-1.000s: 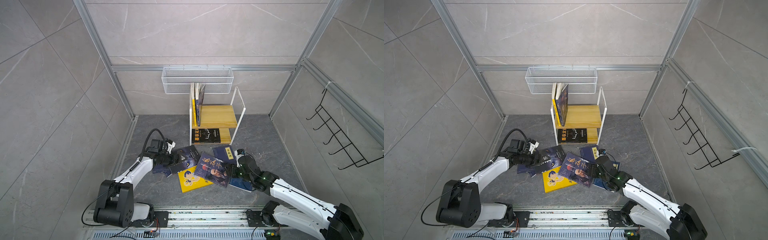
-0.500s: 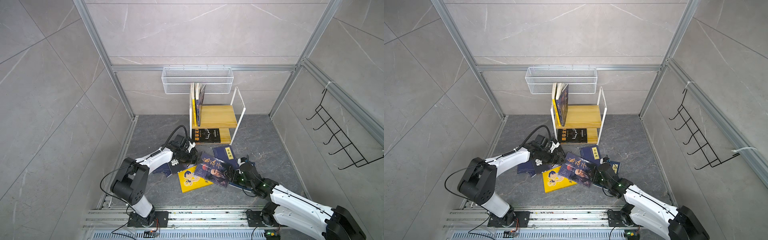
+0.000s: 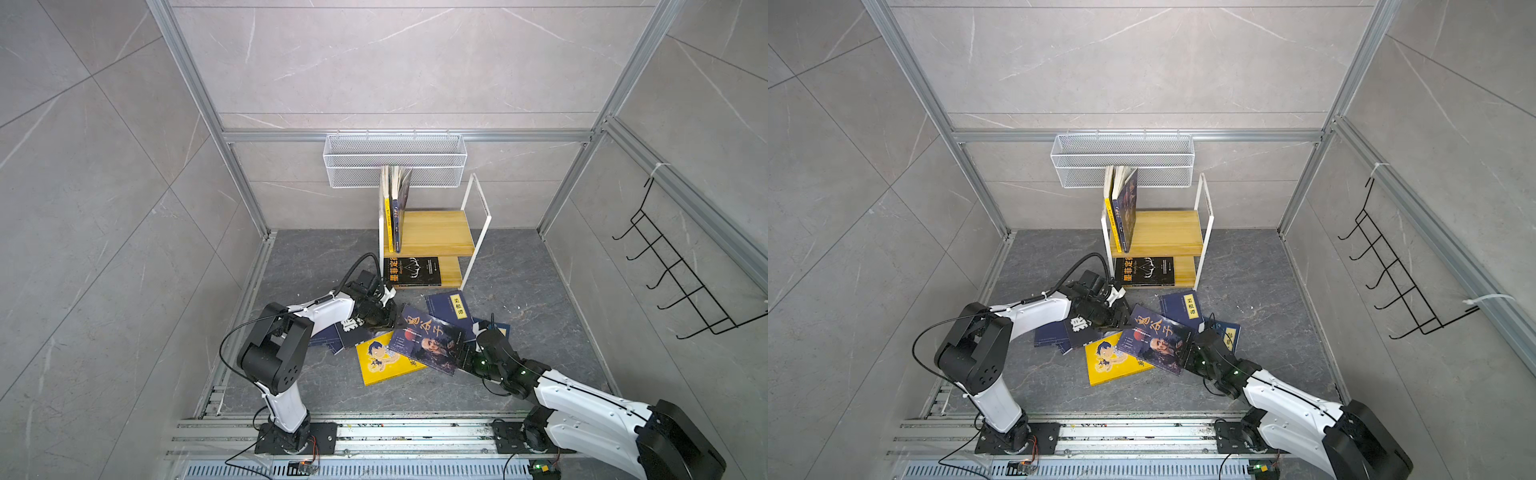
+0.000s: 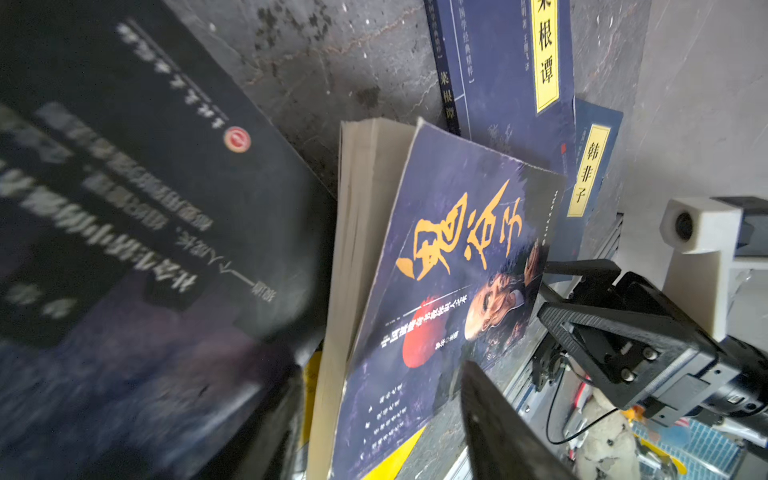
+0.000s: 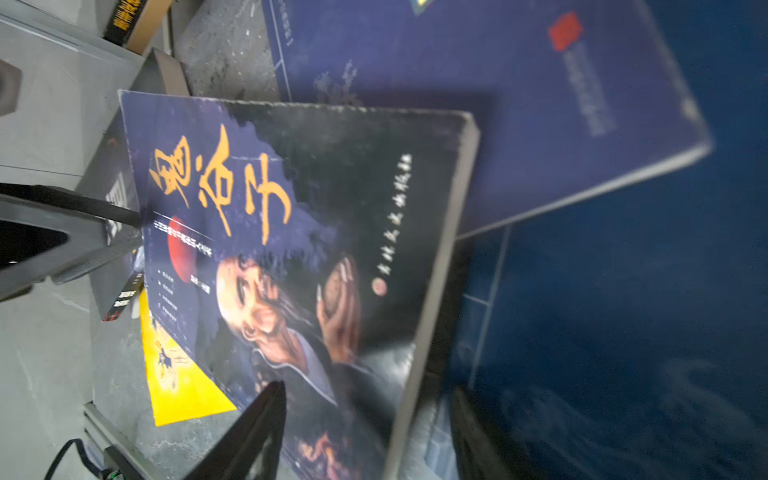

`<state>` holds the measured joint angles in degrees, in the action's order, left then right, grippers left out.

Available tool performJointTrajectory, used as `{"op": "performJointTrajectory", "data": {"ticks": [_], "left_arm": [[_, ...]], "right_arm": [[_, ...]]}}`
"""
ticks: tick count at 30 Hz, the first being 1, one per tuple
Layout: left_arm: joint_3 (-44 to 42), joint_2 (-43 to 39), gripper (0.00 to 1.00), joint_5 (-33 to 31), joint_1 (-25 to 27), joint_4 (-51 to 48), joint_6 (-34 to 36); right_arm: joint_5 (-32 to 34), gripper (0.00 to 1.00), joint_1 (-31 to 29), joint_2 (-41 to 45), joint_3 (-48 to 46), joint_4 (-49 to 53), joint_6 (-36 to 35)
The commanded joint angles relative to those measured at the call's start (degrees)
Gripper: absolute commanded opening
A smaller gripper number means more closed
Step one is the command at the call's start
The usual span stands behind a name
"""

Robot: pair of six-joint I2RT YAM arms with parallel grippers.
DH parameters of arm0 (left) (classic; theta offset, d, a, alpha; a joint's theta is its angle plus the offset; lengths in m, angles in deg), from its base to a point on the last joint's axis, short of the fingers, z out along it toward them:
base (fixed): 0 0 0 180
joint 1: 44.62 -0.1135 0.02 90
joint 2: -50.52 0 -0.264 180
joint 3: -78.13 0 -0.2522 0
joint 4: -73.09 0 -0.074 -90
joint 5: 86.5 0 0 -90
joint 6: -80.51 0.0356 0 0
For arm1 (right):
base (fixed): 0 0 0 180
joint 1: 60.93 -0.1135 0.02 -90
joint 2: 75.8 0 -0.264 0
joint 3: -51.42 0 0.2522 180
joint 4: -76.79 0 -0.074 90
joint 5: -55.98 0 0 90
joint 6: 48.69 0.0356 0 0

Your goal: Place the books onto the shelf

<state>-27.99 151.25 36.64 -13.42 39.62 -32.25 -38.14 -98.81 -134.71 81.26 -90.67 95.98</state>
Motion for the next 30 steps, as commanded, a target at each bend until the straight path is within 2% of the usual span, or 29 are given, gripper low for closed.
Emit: {"op": "performJointTrajectory", "data": {"ticks": [1, 5, 8, 19, 25, 30], "left_arm": [[0.82, 1.14, 0.49, 1.43, 0.52, -0.92, -0.26], [0.12, 1.58, 0.29, 1.45, 0.58, -0.68, -0.36], [-0.39, 1.99, 0.21, 1.48, 0.6, -0.43, -0.33], [-1.14, 3.24, 0.13, 2.98, 0.79, 0.37, -1.0], [-1.4, 3.07, 0.09, 3.19, 0.79, 0.5, -1.12], [-1.34, 2.65, 0.08, 3.15, 0.77, 0.36, -0.89]], "right_arm": [[-1.83, 0.65, 0.21, -3.82, -0.33, -3.45, 0.47], [-3.35, 0.65, 0.38, -5.0, -1.47, -8.52, 2.09], [-4.18, 0.64, 0.54, -3.11, -0.98, -8.84, 1.76], [-7.26, 0.59, 1.14, 6.79, 2.03, -6.14, 1.43], [-8.8, 0.57, 1.53, 9.04, 3.36, -5.31, 1.26], [-9.15, 0.44, 1.85, 10.78, 3.57, -4.66, 0.64]]}}
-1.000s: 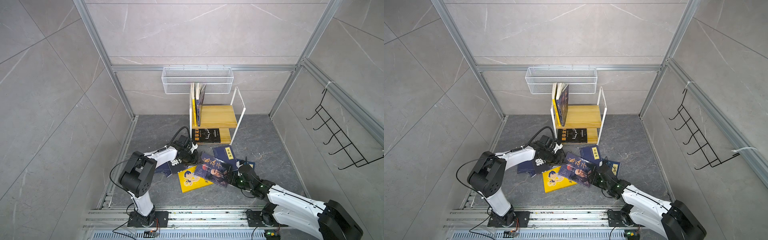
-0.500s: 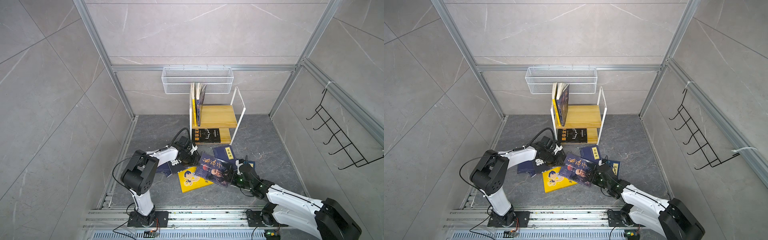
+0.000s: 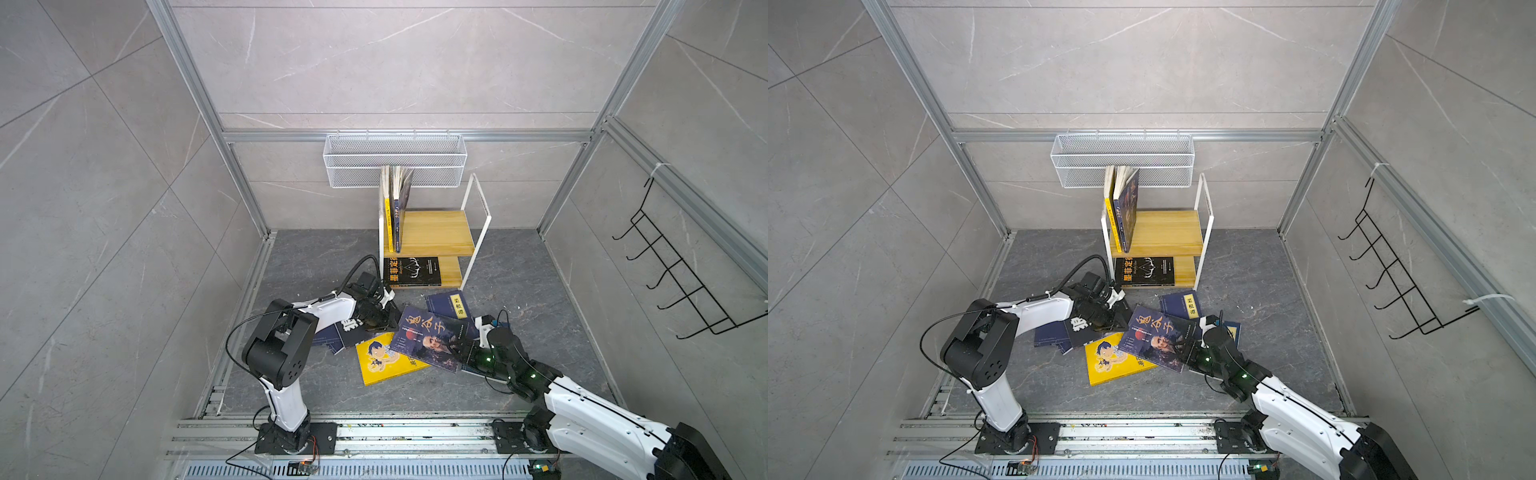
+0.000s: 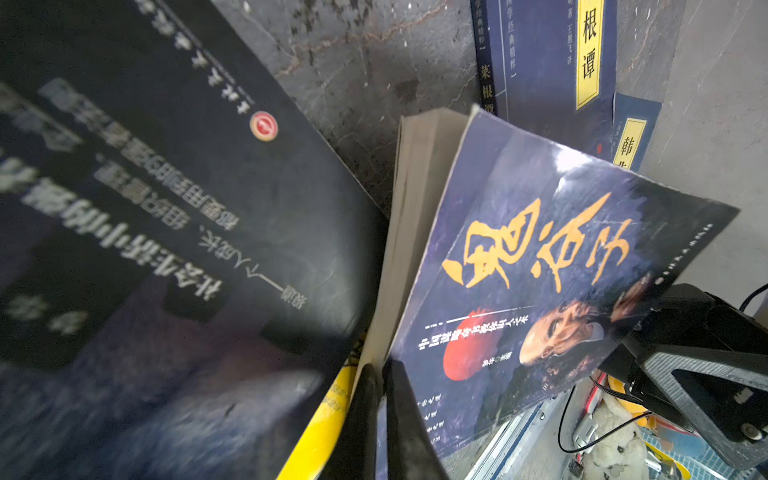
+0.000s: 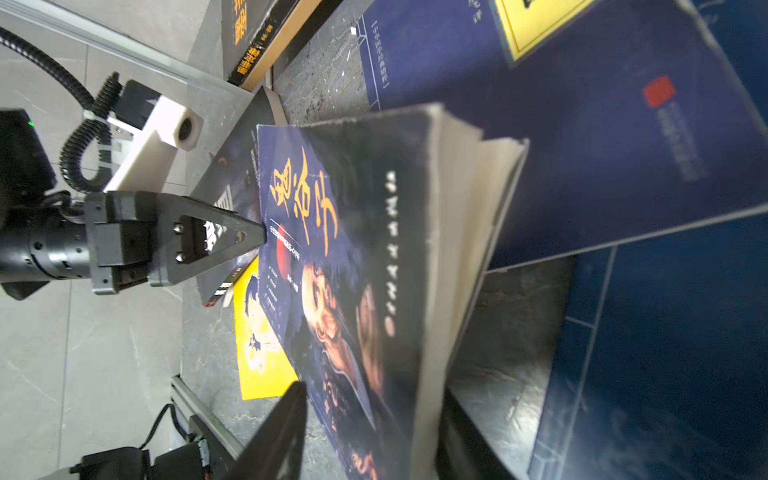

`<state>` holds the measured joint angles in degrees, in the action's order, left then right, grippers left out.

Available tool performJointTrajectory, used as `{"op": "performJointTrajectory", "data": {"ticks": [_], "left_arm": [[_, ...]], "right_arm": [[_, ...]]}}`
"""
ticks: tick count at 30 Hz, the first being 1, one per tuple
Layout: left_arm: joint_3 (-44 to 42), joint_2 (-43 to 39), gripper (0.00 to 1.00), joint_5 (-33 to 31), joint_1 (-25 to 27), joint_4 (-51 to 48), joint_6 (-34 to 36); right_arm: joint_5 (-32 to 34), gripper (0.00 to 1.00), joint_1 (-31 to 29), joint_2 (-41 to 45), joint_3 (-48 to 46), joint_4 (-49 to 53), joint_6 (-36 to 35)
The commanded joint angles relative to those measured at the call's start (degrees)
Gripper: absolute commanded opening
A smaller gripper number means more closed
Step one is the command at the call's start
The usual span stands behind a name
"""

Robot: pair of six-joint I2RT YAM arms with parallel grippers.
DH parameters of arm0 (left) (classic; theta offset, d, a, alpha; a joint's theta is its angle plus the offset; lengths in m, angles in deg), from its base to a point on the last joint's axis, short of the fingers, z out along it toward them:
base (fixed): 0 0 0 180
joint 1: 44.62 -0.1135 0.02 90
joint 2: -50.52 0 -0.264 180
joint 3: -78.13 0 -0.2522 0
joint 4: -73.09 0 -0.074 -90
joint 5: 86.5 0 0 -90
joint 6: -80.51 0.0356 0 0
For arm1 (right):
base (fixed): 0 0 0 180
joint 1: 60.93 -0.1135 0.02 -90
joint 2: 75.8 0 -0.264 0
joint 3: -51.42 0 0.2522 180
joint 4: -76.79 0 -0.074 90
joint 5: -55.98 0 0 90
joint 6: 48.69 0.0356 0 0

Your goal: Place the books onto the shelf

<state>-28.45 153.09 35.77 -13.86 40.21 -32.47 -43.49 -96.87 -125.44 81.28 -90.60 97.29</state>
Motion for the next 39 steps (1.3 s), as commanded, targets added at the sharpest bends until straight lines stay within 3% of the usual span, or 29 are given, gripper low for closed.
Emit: {"op": "performJointTrajectory", "data": {"ticks": [1, 8, 11, 14, 18, 23, 33, 39], "left_arm": [[-1.08, 0.82, 0.07, 4.04, 1.22, -0.09, -0.8], [-0.76, 0.47, 0.07, 4.32, 1.16, -0.48, -0.85], [-0.62, -0.94, 0.17, 4.15, 1.18, -1.24, -0.66], [-0.83, -4.18, 0.23, 3.96, 1.07, -1.7, 0.07], [-1.2, -10.09, 0.4, 4.01, -0.09, -2.0, 1.61], [-2.63, -17.06, 0.61, 6.14, -5.23, -0.45, 1.6], [-9.26, -25.58, 0.99, 23.25, -18.6, 14.12, -6.15], [-11.65, -27.23, 1.0, 30.35, -19.91, 20.15, -8.79]], "right_arm": [[-3.92, 0.4, -0.05, 1.88, 3.68, -4.2, -0.95], [-3.82, 0.1, 0.11, 2.73, 4.57, -2.68, -2.37], [-4.29, 0.0, 0.1, 3.49, 5.73, -1.0, -3.43], [-3.84, 0.0, 0.19, 6.02, 7.63, 1.23, -4.7], [-3.99, 0.0, 0.44, 8.6, 13.26, 7.53, -8.22], [-5.37, 0.0, 0.74, 8.87, 17.36, 7.13, -9.21], [-15.12, 0.0, 1.05, 0.45, 22.59, -4.48, -8.25], [-19.31, 0.0, 1.15, -4.82, 23.91, -11.32, -5.79]]}}
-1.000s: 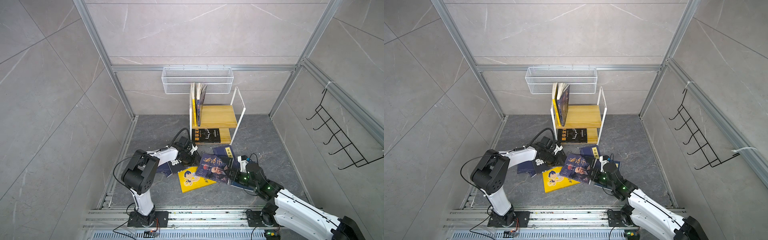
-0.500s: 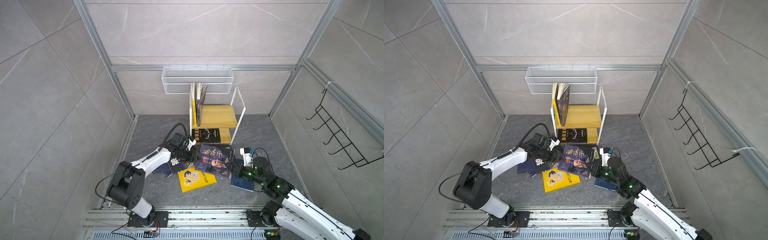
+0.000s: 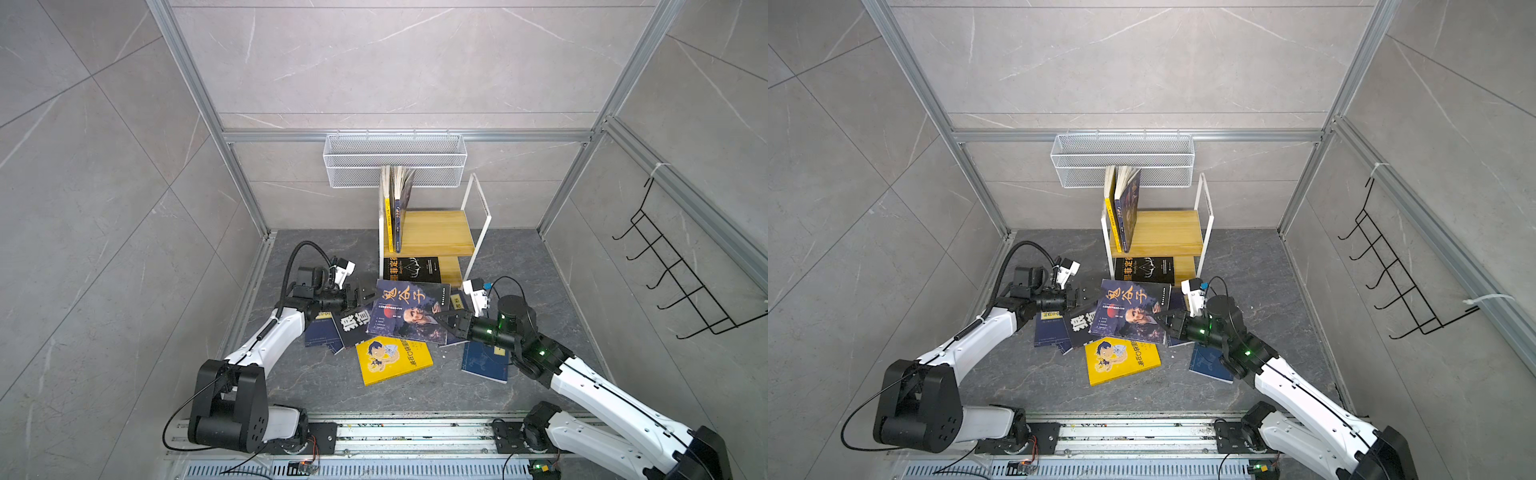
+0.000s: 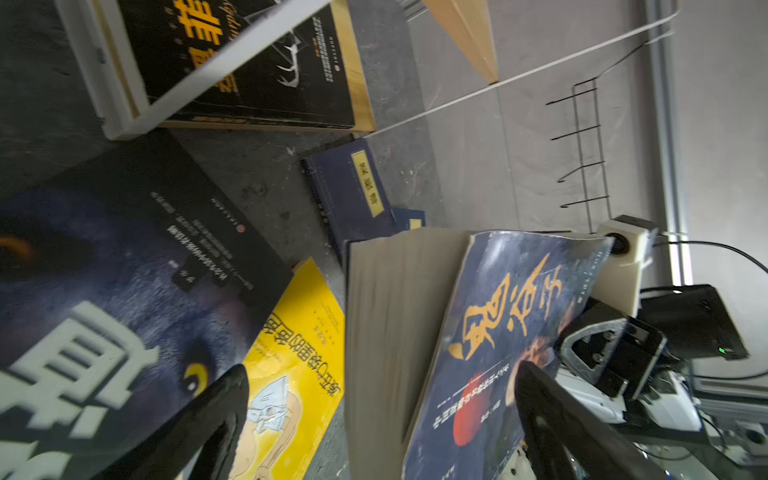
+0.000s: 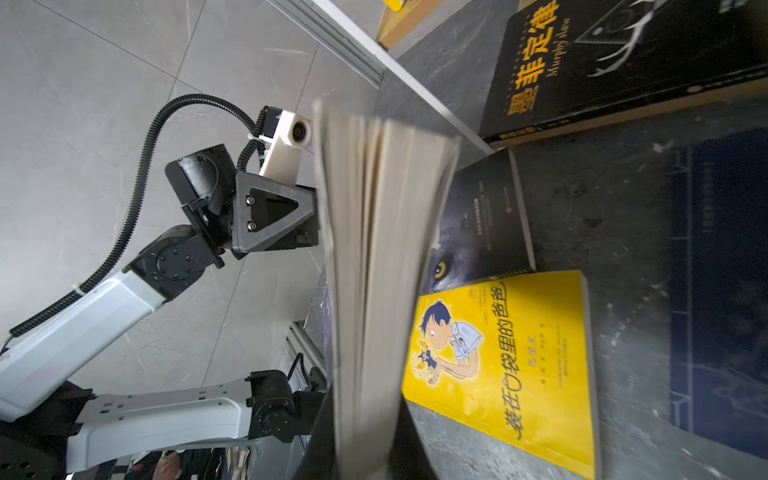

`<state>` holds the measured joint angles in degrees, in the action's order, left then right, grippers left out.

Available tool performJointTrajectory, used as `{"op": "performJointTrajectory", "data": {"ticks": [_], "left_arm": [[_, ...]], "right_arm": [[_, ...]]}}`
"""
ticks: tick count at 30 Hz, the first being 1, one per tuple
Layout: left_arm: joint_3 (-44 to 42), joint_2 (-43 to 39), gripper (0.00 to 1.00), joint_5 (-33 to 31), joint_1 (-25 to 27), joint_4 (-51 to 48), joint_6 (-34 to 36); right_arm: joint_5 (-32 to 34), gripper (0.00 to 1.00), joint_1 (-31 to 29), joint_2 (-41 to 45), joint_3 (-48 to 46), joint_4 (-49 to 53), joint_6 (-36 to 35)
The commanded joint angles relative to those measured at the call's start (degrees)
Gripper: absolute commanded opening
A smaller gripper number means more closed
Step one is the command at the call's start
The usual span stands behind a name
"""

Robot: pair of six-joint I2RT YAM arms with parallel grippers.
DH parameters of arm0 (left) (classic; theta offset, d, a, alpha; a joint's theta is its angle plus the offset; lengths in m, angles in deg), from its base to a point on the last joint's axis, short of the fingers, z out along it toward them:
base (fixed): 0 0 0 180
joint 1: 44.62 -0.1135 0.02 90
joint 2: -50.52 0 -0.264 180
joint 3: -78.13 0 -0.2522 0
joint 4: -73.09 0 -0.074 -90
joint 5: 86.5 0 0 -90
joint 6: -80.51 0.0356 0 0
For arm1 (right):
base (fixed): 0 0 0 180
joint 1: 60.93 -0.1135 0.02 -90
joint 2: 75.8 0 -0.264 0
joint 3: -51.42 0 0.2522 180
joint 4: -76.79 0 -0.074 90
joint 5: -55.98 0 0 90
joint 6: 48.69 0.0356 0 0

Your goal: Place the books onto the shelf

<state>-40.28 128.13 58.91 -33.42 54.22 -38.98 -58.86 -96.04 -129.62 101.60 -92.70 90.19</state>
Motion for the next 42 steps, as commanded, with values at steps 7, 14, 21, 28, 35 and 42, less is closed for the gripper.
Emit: {"op": "performJointTrajectory", "data": {"ticks": [7, 14, 21, 28, 35, 42], "left_arm": [[-0.95, -2.46, 0.88, 8.88, -0.39, 9.19, -5.42], [-0.53, -2.94, 0.41, 8.67, -0.95, 7.88, -6.05], [0.24, -3.59, 0.0, 7.7, -2.98, 6.09, -6.06], [-0.11, -5.26, 0.0, 6.98, -8.25, 5.89, -8.14], [1.28, -5.88, 0.0, 6.81, -11.64, 3.62, -8.33], [1.56, -6.41, 0.0, 6.78, -12.89, 2.54, -8.95]], "right_arm": [[-4.67, 0.0, 0.41, -2.88, 3.47, -12.75, 2.19], [-3.44, 0.0, 0.54, -4.45, 1.43, -14.59, 2.04], [2.46, 0.32, 1.11, -4.3, 2.28, -3.8, -4.91], [11.54, 0.49, 0.62, -2.38, 3.33, 9.67, -13.91], [26.43, 0.52, -7.77, -1.8, 6.09, 14.58, -21.25], [43.91, 0.53, -23.11, -9.35, 13.83, 13.73, -35.11]]}}
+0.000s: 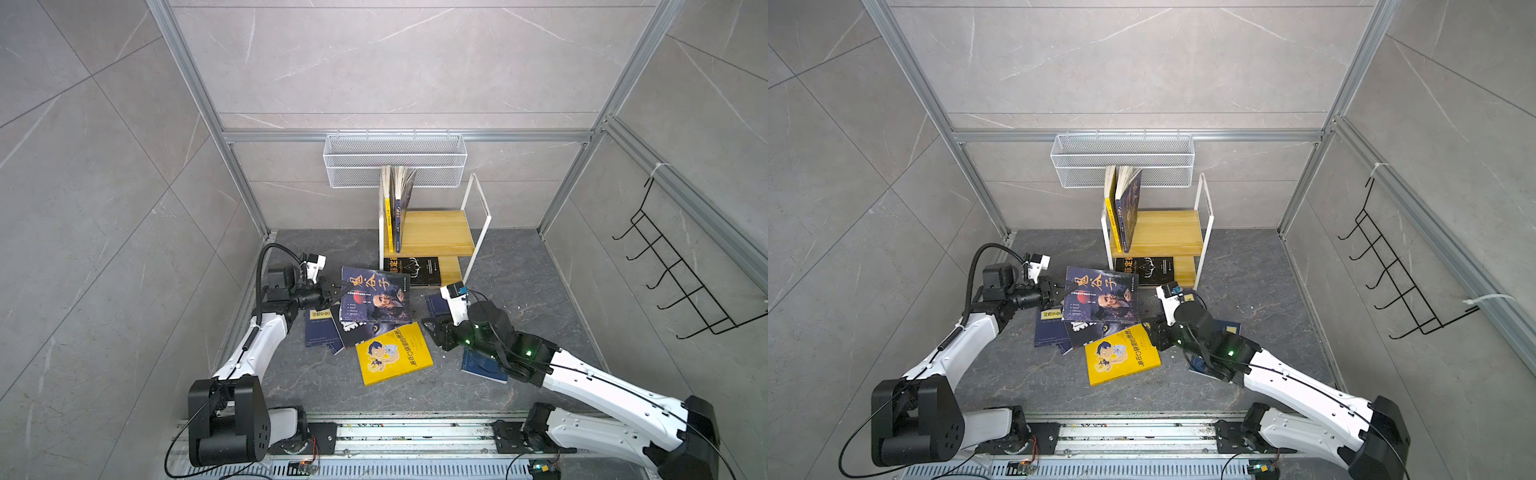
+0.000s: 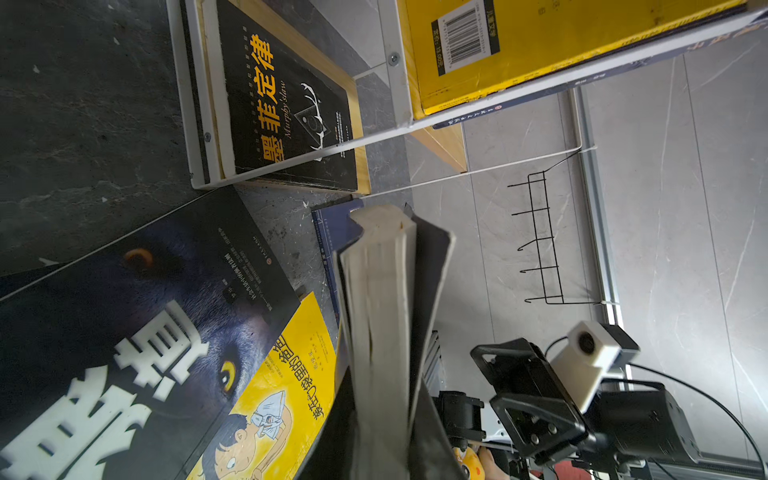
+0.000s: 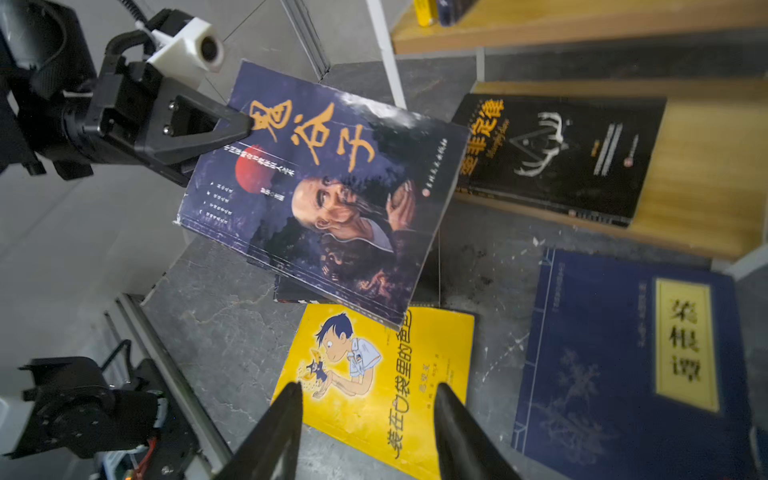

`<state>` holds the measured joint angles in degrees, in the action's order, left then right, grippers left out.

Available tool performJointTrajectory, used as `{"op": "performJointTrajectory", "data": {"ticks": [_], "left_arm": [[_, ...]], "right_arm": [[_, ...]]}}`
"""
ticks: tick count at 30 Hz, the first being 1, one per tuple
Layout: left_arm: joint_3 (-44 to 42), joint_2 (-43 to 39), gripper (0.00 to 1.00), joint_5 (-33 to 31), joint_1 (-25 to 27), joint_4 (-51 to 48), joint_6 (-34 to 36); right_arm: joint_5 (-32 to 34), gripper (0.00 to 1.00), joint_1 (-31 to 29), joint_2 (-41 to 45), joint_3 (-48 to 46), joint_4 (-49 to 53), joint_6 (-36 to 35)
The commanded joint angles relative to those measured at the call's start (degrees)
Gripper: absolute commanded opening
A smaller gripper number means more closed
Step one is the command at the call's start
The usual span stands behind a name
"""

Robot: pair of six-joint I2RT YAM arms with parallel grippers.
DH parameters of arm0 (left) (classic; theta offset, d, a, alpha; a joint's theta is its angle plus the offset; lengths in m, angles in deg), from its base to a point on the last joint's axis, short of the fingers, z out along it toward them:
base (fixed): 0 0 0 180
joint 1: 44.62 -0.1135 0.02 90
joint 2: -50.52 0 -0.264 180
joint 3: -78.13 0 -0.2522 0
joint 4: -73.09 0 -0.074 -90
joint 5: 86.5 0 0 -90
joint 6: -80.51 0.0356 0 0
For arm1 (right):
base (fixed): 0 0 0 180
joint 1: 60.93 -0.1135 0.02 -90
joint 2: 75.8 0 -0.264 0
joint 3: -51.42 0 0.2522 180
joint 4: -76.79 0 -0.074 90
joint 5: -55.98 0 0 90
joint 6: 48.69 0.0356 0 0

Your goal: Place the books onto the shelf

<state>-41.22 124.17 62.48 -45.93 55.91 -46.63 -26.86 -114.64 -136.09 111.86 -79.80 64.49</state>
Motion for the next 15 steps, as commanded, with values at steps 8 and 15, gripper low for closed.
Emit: {"op": "performJointTrajectory", "data": {"ticks": [8, 15], "left_arm": [[2.87, -2.46, 0.0, 3.42, -0.38, 0.09, -1.26], [3.2, -2.54, 0.0, 3.15, -0.35, -0.74, -1.02]], "right_arm": [[28.66, 0.59, -18.62, -15.76, 9.01, -5.44, -34.05], [34.15, 0.63, -21.17, -26.39, 12.65, -11.82, -43.61]]}}
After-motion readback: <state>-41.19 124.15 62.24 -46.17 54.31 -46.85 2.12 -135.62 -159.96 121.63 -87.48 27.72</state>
